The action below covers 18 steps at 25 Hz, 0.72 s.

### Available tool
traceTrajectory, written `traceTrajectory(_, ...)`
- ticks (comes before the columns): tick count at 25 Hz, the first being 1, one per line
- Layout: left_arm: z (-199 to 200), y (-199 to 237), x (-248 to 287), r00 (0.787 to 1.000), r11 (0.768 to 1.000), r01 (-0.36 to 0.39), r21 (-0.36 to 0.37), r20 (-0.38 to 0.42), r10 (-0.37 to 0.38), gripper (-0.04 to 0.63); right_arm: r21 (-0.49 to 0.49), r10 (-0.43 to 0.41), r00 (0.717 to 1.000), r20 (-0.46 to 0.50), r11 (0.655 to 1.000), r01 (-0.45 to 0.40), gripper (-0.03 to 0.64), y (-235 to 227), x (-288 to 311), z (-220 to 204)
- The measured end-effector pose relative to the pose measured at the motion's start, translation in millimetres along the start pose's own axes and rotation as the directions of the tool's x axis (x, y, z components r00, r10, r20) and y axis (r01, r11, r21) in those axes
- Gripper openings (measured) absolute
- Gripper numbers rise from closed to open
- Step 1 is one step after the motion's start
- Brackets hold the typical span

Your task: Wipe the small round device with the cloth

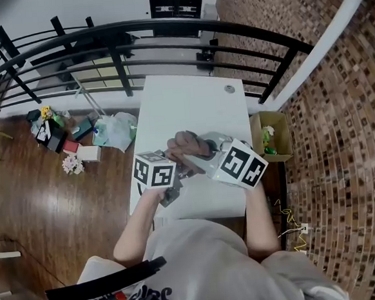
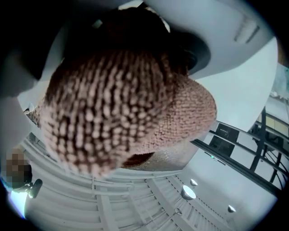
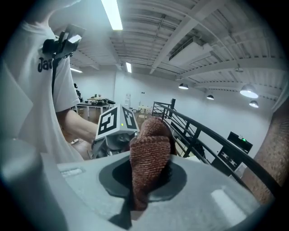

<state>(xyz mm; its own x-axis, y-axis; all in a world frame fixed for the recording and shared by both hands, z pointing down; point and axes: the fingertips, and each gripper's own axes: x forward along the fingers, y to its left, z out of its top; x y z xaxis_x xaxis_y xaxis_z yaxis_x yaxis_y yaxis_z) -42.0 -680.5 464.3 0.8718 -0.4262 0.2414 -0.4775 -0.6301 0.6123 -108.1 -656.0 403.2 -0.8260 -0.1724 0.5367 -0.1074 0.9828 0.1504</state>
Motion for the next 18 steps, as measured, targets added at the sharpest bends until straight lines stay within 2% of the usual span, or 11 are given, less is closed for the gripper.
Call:
traceTrajectory(4,-7.7,-4.8,8.1,0.999,0.999,0.035,-0.002,-0.024,-0.035,0.359,-0.004,0.02,1.0,-0.024,1.0,-0.02,0.027,0.3,-7.1,-8.0)
traceTrajectory(8,-9.9,-4.1,11.6,0.998,0.999,0.035,0.017,-0.044,-0.034,0.359,-0.02,0.027,0.997,-0.074,0.999,-0.029,0.028,0.4,-12.8,-17.0)
traceTrajectory(11,-11.5,-6.0,14.6,0.998,0.999,0.052,-0.006,-0.046,-0.052,0.359,-0.026,0.029,0.995,-0.097,0.999,-0.032,0.028,0.3,-20.1,-24.9)
traceTrajectory(18,-6.8,-2.6,14.3,0.998,0.999,0.052,-0.01,-0.033,-0.052,0.359,0.018,-0.021,0.992,-0.123,1.0,0.023,0.028,-13.7,-42.7,-46.0)
